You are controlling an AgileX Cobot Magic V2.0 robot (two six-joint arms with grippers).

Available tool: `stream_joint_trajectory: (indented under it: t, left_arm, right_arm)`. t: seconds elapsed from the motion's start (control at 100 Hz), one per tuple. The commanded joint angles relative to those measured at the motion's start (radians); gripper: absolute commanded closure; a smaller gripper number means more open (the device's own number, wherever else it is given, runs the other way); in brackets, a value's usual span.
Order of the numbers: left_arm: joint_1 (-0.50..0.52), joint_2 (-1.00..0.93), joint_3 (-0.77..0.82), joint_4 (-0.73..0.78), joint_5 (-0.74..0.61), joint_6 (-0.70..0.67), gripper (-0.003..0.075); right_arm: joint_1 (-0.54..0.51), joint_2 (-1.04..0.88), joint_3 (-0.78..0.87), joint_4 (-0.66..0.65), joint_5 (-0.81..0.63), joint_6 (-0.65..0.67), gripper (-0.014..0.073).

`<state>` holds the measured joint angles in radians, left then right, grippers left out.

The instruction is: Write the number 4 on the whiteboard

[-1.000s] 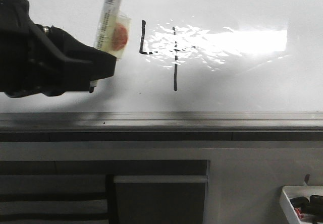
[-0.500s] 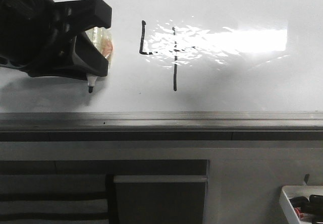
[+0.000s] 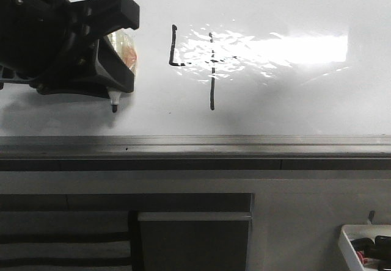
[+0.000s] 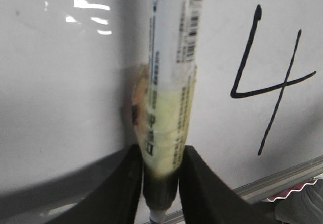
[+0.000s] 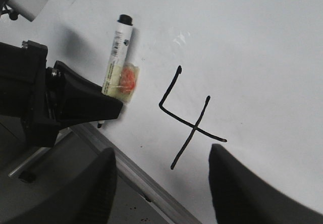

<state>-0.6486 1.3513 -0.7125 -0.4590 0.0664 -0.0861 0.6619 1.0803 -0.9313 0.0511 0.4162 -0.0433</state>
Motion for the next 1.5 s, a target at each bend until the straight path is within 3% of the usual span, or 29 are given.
stream_joint_trajectory:
  t: [0.0,0.29,0.38,0.56,0.66,0.82,1.1,1.31,1.49]
  left_arm:
    - [0.015,-0.016,-0.029,-0.003,-0.083,-0.004,0.0437]
    - [0.015,-0.086,-0.029,0.029,-0.055,-0.004,0.0404]
    - [0.015,-0.142,-0.025,0.046,-0.032,-0.004,0.0405]
    - [0.015,-0.281,-0.019,0.1,0.045,-0.004,0.0408]
    - [0.015,-0.371,-0.003,0.102,0.054,-0.004,0.0465]
    - [0.015,-0.544,0.046,0.177,0.051,-0.004,0.0737]
    - [0.015,-0.897,0.259,0.332,-0.031,0.015,0.0741]
    - [0.015,-1.105,0.429,0.401,-0.059,0.023,0.0741]
    - [0.015,-1.157,0.466,0.401,-0.066,0.023,0.0741]
  right_arm:
    - [-0.006,-0.024,-0.034,-0.011,-0.056,-0.008,0.0232]
    - [-0.006,-0.043,-0.034,-0.032,-0.029,-0.008,0.0273]
    - [-0.006,-0.068,-0.031,-0.043,-0.031,-0.008,0.0368]
    - [-0.006,-0.144,-0.022,-0.097,-0.031,-0.008,0.0662]
    - [-0.006,-0.203,0.013,-0.101,-0.06,-0.008,0.0653]
    - [-0.006,-0.352,0.127,-0.128,-0.141,-0.008,0.0653]
    - [-0.006,-0.742,0.455,-0.139,-0.369,-0.008,0.0653]
    - [-0.006,-0.991,0.662,-0.142,-0.367,-0.008,0.0655]
    - [-0.006,-1.085,0.761,-0.142,-0.367,-0.008,0.0655]
